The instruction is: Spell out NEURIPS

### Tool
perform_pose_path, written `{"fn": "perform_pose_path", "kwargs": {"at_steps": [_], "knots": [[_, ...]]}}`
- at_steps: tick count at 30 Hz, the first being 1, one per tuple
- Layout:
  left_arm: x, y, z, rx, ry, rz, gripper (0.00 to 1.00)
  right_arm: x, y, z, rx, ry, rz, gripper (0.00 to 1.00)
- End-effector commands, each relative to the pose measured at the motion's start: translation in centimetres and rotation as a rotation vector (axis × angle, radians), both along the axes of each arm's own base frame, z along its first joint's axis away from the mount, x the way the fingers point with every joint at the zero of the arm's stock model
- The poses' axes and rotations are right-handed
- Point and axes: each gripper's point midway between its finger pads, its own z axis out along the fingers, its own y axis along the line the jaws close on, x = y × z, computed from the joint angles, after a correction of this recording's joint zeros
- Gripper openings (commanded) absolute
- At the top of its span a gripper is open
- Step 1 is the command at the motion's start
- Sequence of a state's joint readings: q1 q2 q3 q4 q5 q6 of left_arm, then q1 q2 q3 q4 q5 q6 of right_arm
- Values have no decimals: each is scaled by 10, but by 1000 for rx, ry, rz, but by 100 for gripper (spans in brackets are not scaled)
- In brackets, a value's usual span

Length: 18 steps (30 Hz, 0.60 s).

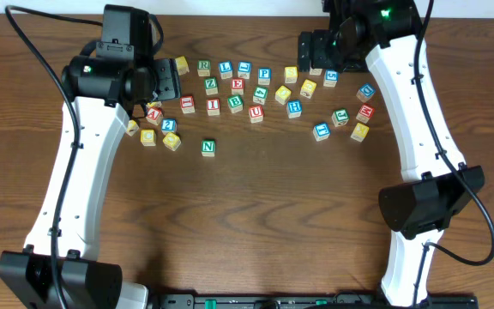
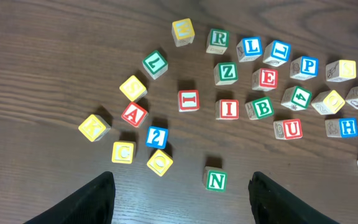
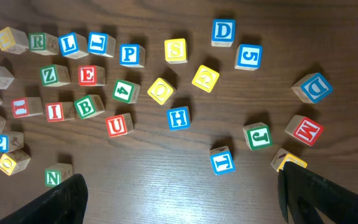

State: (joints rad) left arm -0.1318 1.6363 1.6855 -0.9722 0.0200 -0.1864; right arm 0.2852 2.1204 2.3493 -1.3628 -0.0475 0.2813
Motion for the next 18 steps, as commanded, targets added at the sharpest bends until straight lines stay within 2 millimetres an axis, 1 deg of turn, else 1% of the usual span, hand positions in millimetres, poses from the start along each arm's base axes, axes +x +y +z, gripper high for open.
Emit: {"fn": "perform_pose_path", "kwargs": {"at_steps": [1, 7, 12, 15, 18], "knots": [[7, 2, 4, 0, -18, 17, 68, 1, 8, 1, -2, -13, 5, 95], [8, 2, 2, 0, -14, 17, 68, 2, 17, 2, 2, -26, 22, 95], [12, 2, -9, -1, 12, 24, 68, 1, 18, 2, 3, -27, 24, 95], [19, 0, -21, -2, 30, 20, 68, 2, 22, 1, 4, -29, 30, 95], [36, -7, -31, -7, 11, 12, 68, 3, 24, 1, 5, -36, 35, 95]]}}
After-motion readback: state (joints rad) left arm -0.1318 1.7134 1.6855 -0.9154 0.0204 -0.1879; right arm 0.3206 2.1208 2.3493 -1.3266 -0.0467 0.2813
